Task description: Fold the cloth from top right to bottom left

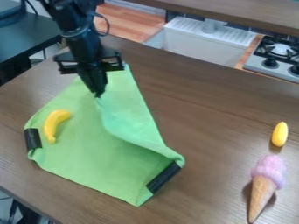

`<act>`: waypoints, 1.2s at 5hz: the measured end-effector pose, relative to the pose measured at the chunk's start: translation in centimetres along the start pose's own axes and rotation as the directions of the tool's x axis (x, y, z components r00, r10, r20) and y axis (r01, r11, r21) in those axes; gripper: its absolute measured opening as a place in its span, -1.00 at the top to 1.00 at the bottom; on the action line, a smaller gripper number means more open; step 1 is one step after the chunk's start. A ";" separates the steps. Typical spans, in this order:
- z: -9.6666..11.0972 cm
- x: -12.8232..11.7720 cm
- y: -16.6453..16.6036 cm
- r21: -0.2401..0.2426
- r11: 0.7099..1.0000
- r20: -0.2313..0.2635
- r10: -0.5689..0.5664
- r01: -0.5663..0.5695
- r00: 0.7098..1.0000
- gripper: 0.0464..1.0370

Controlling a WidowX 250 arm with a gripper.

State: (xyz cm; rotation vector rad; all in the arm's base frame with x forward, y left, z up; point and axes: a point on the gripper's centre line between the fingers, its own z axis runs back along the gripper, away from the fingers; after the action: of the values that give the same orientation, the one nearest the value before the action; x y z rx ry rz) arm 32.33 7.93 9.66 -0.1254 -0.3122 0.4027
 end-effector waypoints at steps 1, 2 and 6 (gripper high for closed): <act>0.0 -1.5 2.1 0.015 1.000 -0.017 0.014 -0.014 1.000 0.98; 0.0 -2.5 3.6 0.030 0.999 -0.019 0.014 -0.013 1.000 0.98; 2.5 -3.9 7.5 0.028 0.999 -0.005 0.046 -0.046 0.999 0.63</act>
State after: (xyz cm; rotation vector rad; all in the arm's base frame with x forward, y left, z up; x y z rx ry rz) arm 25.39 13.37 9.61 -0.1071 -0.2981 0.4522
